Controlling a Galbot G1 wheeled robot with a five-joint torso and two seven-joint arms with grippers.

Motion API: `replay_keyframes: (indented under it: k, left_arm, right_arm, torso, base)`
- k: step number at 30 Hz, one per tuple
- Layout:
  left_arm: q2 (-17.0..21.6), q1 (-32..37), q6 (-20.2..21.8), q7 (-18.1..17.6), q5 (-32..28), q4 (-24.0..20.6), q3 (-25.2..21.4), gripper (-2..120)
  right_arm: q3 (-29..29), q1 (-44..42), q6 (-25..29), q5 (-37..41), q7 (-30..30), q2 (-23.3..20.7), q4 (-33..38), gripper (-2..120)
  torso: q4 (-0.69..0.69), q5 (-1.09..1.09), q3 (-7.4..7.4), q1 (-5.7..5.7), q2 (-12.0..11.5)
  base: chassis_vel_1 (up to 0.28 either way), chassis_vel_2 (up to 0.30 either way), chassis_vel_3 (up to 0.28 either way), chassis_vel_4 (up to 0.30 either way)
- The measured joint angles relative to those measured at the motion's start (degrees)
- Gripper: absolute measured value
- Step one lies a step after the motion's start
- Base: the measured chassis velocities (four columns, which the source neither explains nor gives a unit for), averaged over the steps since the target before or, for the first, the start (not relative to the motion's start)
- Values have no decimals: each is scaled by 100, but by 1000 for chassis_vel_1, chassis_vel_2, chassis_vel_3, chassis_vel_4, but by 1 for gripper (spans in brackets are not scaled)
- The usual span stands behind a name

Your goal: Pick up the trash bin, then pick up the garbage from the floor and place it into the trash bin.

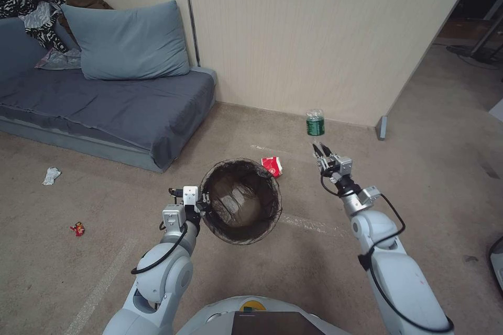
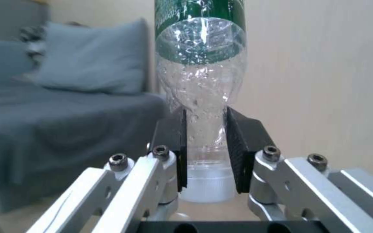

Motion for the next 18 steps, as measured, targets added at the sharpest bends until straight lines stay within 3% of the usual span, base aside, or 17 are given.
replay_keyframes:
  k: [8, 18]
  left_arm:
    - [2, -30, 69, -15, -157, -15, 144, 0]
    - [-4, -68, 80, -20, -185, -15, 262, 0]
  right_arm:
    - [-443, -624, 11, 382, -364, -14, 1266, 19]
    - [-1128, -885, -4, 2, -371, 5, 1494, 19]
  torso:
    - [-2, 0, 0, 0, 0]
    - [0, 0, 0, 0, 0]
  base:
    - [0, 0, 0, 0]
    - [0, 0, 0, 0]
